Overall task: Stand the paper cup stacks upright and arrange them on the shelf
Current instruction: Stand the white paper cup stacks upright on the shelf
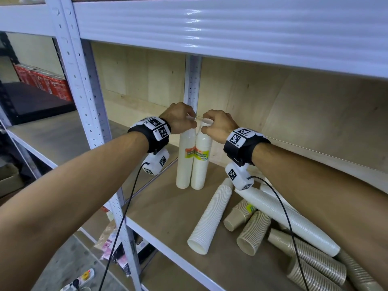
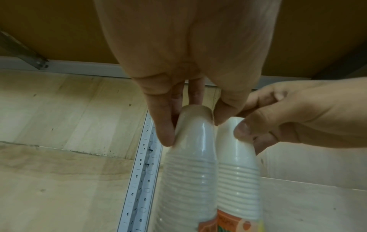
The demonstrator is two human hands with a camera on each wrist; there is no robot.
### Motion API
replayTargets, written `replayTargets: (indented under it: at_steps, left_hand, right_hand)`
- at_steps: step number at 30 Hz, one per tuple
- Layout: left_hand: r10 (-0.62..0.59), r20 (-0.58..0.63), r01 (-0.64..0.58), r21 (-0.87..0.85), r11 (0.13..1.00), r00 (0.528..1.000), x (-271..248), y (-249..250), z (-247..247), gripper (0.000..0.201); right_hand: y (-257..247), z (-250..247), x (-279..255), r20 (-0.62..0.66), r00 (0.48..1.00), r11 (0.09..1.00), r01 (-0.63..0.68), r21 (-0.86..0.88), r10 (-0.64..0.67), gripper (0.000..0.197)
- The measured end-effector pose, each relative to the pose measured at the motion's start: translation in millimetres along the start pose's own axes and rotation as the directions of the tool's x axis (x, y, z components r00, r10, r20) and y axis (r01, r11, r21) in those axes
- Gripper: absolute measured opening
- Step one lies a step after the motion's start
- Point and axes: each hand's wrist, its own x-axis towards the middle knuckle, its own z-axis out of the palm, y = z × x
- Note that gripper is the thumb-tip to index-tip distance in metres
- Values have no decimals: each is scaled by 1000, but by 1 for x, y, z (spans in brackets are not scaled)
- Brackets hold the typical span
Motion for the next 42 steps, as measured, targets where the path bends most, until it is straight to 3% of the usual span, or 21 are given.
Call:
replayTargets:
  at_steps: [3, 9, 15, 21, 26, 34, 38, 42]
  left_hand:
    - [-33, -13, 32, -40, 999, 999, 1, 0, 0, 37]
    - [17, 7, -17, 15, 1000, 1000, -1, 3, -1, 34]
    - [-58, -7, 57, -21, 998, 998, 0, 2, 0, 43]
    - [-4, 12, 4, 12, 1000, 1000, -4, 7, -2, 34]
    - [-31, 8, 31, -20, 999, 999, -7, 10, -8, 43]
    - [78, -98, -93, -155, 984, 992, -28, 53, -25, 34]
    - [153, -3, -152, -133, 979, 988, -46, 76, -14, 35]
    - [155, 135, -135, -146, 980, 979, -62, 82, 18, 37]
  right_hand:
    - [-2, 0, 0, -30, 999, 999, -30, -28, 30, 52]
    - [-3, 1, 0, -1, 1000, 999, -30, -37, 30, 41]
    - [-3, 2, -1, -42, 998, 997, -58, -40, 57, 50]
    - [-4, 3, 0, -17, 998, 998, -54, -43, 54, 37]
    - [-3, -1, -5, -12, 998, 997, -62, -36, 62, 59]
    - [7, -37, -24, -46, 996, 994, -78, -72, 75, 58]
    - [24, -49, -45, -27, 989, 980, -150, -127, 148, 61]
    - [46, -48, -78, 10, 971, 953, -233, -192, 239, 64]
